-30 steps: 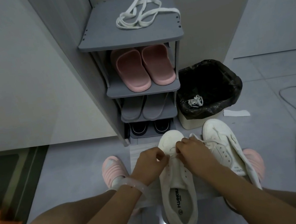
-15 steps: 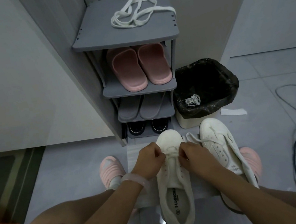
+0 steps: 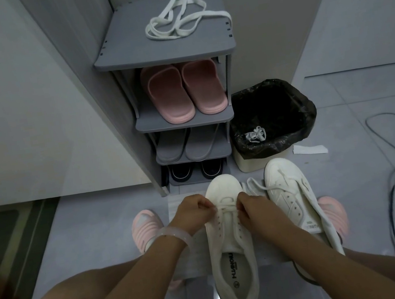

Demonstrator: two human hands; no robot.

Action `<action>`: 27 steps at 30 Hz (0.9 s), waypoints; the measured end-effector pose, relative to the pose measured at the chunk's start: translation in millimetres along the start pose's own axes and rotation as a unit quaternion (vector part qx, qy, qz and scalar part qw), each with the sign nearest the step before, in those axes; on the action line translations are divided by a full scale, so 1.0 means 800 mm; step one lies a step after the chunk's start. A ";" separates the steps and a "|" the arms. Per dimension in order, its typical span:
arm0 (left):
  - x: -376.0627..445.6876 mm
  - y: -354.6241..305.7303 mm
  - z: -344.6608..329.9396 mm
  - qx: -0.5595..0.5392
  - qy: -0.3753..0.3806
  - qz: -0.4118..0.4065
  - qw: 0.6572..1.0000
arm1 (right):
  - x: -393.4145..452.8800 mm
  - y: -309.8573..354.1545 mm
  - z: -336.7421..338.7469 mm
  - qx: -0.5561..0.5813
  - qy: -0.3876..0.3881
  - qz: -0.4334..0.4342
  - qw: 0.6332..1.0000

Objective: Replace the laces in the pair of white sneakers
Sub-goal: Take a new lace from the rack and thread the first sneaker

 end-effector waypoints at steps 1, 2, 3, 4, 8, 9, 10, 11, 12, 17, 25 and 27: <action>-0.001 0.001 0.001 0.000 0.002 0.006 1.000 | 0.000 -0.001 0.000 0.003 -0.002 -0.005 1.000; -0.002 0.002 0.002 -0.001 0.007 0.013 1.000 | 0.001 -0.002 0.000 0.010 -0.007 -0.012 1.000; -0.003 0.002 0.002 0.001 0.012 0.017 1.000 | 0.001 -0.004 0.001 0.020 -0.015 -0.021 0.999; -0.004 0.001 0.003 0.006 0.016 0.018 1.000 | 0.002 -0.005 0.002 0.033 -0.022 -0.030 0.999; -0.012 -0.004 -0.002 -0.005 0.004 0.014 1.000 | 0.001 -0.011 0.000 0.099 -0.024 -0.070 0.992; -0.015 -0.010 -0.002 0.022 -0.006 -0.015 1.000 | 0.001 -0.011 -0.001 0.119 -0.020 -0.077 0.990; -0.019 -0.017 -0.002 0.069 -0.018 -0.058 0.996 | 0.000 -0.012 -0.003 0.133 -0.016 -0.082 0.988; -0.022 -0.025 -0.002 0.110 -0.027 -0.105 0.988 | 0.001 -0.012 -0.005 0.141 -0.013 -0.085 0.986; -0.027 -0.032 -0.002 0.148 -0.037 -0.146 0.977 | 0.001 -0.014 -0.006 0.145 -0.009 -0.087 0.986; -0.048 -0.040 -0.019 0.280 -0.034 -0.193 0.940 | 0.006 -0.020 -0.006 0.176 -0.022 -0.103 0.979; -0.044 -0.007 -0.010 0.171 0.041 -0.030 0.984 | 0.014 -0.036 0.012 0.228 -0.031 -0.162 0.960; -0.045 -0.005 -0.004 0.165 0.033 -0.017 0.986 | 0.017 -0.050 0.030 0.250 -0.074 -0.194 0.946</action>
Point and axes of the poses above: each hand's wrist, its own x-axis towards the middle knuckle, its own z-axis out of the back of the hand, y = z × x, the point moved 7 cm from there along x, towards the middle knuckle, and after that the axes turned 11 degrees about -y, right-handed, at the moved point
